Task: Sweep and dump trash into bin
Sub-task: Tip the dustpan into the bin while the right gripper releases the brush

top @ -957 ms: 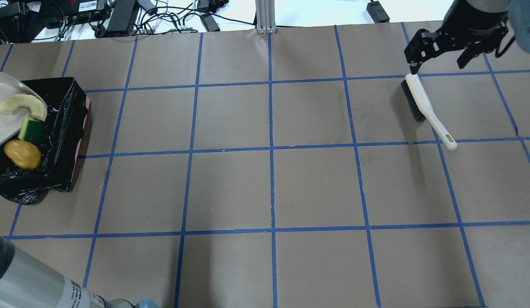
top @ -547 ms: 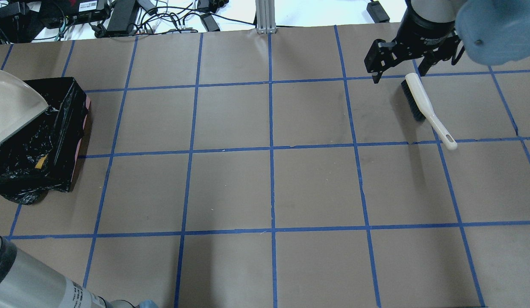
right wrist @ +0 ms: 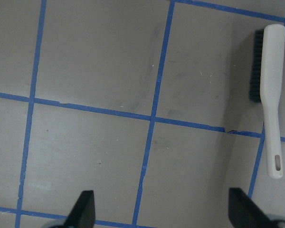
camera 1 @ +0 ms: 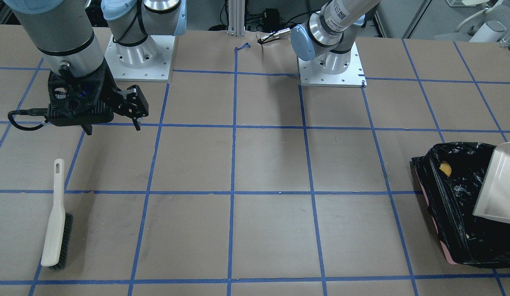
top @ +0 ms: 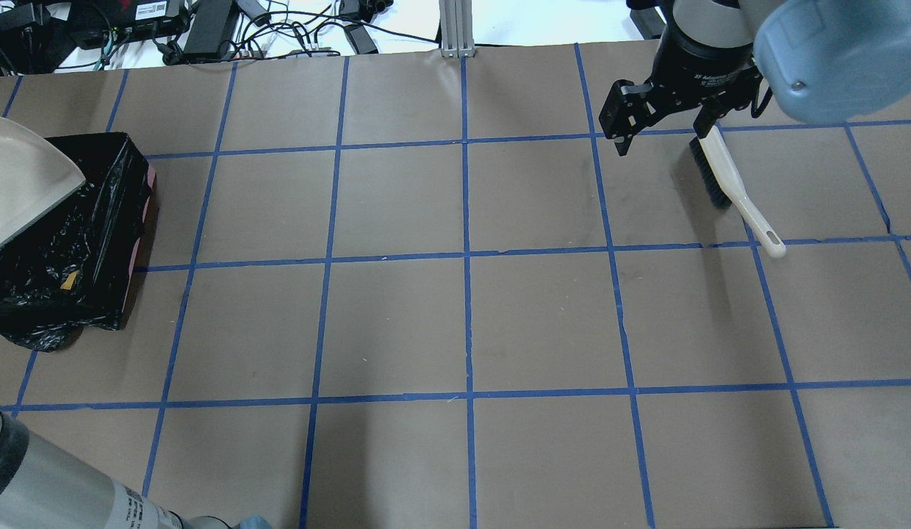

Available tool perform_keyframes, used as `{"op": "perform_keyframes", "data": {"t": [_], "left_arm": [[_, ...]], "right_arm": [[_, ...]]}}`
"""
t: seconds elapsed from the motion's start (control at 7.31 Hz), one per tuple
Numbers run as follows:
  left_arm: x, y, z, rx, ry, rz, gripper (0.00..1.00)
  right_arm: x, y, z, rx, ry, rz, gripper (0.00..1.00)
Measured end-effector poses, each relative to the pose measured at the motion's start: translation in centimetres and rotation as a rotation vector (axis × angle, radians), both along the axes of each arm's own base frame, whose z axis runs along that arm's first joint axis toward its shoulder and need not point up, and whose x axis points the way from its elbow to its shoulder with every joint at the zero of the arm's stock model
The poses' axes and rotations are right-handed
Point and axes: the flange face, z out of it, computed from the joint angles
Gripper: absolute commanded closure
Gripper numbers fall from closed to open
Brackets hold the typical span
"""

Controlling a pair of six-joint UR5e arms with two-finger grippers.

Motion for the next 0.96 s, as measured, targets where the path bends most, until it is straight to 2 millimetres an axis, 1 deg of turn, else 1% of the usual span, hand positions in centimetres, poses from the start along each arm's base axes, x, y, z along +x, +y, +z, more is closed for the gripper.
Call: {"op": "perform_keyframes", "data": {"t": [0.27,0.41,0.55,0.82,0.96], "left_arm": [[0.3,0.2,0.5,-0.020,0.054,-0.007,1.00],[0.1,0.4,0.9,-0.022,0.104,-0.006,1.00],[-0.5,0.6,1.6,-0.025,0.166,-0.002,1.00],[-2.4,1.3,3.3,-0.042,0.308,0.006,1.00],[-3.5,1.5,3.6,-0.056,0.382,0.022,1.00]], "right_arm": [[0.1,0.5,0.4,-0.003,-0.009,0.000,0.00],[0.1,0.6,0.4,0.001,-0.012,-0.001,0.00],[0.0,0.7,0.4,0.004,-0.013,-0.006,0.00],[0.0,0.8,0.4,0.010,-0.017,-0.019,0.00],[0.0,0.9,0.4,0.010,-0.018,-0.022,0.00]]}}
